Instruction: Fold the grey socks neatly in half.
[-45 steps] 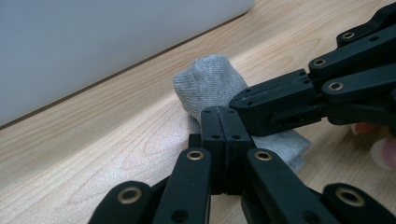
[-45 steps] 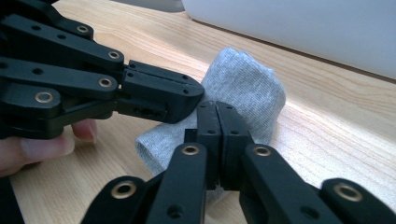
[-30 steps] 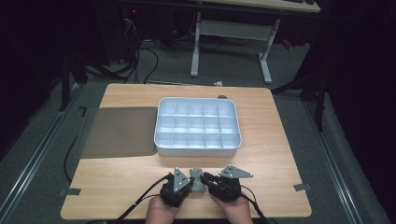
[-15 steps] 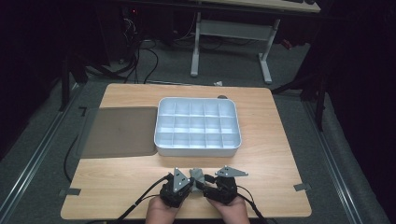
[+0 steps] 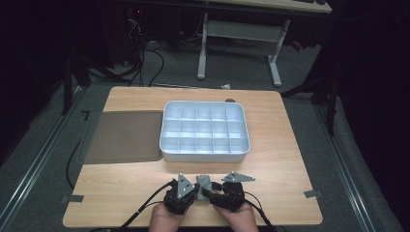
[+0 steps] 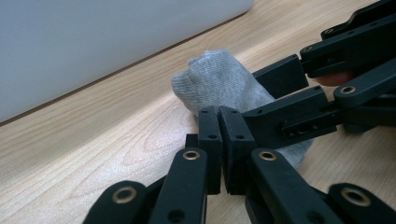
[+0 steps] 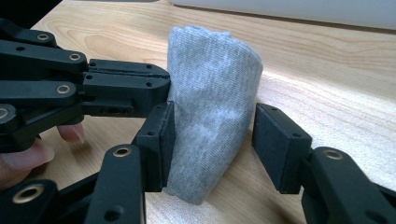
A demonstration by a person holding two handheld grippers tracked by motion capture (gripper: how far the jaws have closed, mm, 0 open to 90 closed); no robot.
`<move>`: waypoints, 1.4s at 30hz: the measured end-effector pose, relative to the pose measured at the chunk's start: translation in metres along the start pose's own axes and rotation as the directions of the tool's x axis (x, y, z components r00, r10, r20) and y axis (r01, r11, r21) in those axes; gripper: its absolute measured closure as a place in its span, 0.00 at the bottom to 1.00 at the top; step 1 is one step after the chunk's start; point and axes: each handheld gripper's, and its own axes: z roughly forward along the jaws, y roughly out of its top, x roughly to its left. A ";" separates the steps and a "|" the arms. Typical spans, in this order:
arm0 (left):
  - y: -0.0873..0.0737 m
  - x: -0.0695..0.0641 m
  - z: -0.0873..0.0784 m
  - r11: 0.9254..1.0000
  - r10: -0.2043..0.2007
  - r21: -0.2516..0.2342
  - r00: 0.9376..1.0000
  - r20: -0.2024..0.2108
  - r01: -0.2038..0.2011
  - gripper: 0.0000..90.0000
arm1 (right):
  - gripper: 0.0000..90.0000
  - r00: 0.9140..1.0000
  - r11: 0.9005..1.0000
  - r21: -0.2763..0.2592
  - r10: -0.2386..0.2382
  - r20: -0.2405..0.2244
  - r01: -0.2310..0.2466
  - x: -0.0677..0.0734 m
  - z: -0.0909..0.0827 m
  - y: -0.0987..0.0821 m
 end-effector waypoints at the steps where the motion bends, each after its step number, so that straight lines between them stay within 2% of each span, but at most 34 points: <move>1: 0.000 0.000 -0.001 1.000 -0.001 0.000 1.000 0.000 0.001 0.97 | 0.55 1.000 1.000 0.002 0.001 -0.002 -0.001 0.000 0.000 0.000; 5: -0.001 0.003 -0.004 1.000 0.005 -0.002 1.000 -0.005 -0.005 0.95 | 0.56 1.000 1.000 0.014 0.006 -0.021 -0.006 -0.001 0.001 0.000; 8: -0.003 0.011 -0.013 1.000 0.006 -0.008 1.000 -0.024 -0.006 0.93 | 0.58 1.000 1.000 0.017 0.006 -0.031 -0.006 -0.001 0.002 0.000; 15: -0.014 0.048 -0.047 0.998 -0.017 -0.055 0.995 -0.096 0.012 0.84 | 0.63 0.999 0.999 0.040 -0.010 -0.051 0.012 0.001 0.002 0.002; 18: -0.021 0.068 -0.059 0.997 0.012 -0.072 0.992 -0.129 -0.021 0.79 | 0.63 0.999 0.998 0.055 -0.031 -0.043 0.034 0.003 0.002 0.005; 23: -0.029 0.090 -0.069 0.993 0.021 -0.108 0.983 -0.181 -0.042 0.68 | 0.66 0.996 0.995 0.080 -0.058 -0.065 0.063 0.006 0.006 0.007; 26: -0.040 0.098 -0.073 0.990 -0.013 -0.142 0.982 -0.188 -0.014 0.66 | 0.70 0.994 0.992 0.088 -0.080 -0.071 0.086 0.008 0.007 0.007; 28: -0.044 0.101 -0.073 0.991 -0.022 -0.134 0.983 -0.184 -0.003 0.65 | 0.73 0.994 0.991 0.089 -0.095 -0.060 0.100 0.009 0.007 0.008; 30: -0.048 0.102 -0.073 0.992 -0.010 -0.127 0.983 -0.185 -0.014 0.64 | 0.75 0.992 0.987 0.098 -0.122 -0.043 0.126 0.010 0.006 0.011; 33: -0.049 0.103 -0.074 0.992 -0.012 -0.125 0.984 -0.178 -0.011 0.63 | 0.76 0.988 0.981 0.119 -0.153 -0.013 0.154 0.012 0.005 0.015; 40: -0.050 0.103 -0.074 0.990 0.001 -0.137 0.985 -0.174 -0.025 0.65 | 0.77 0.983 0.973 0.149 -0.180 0.028 0.174 0.012 0.003 0.021; 42: -0.050 0.104 -0.075 0.990 -0.016 -0.144 0.987 -0.160 -0.007 0.64 | 0.77 0.981 0.971 0.157 -0.191 0.035 0.183 0.012 0.002 0.022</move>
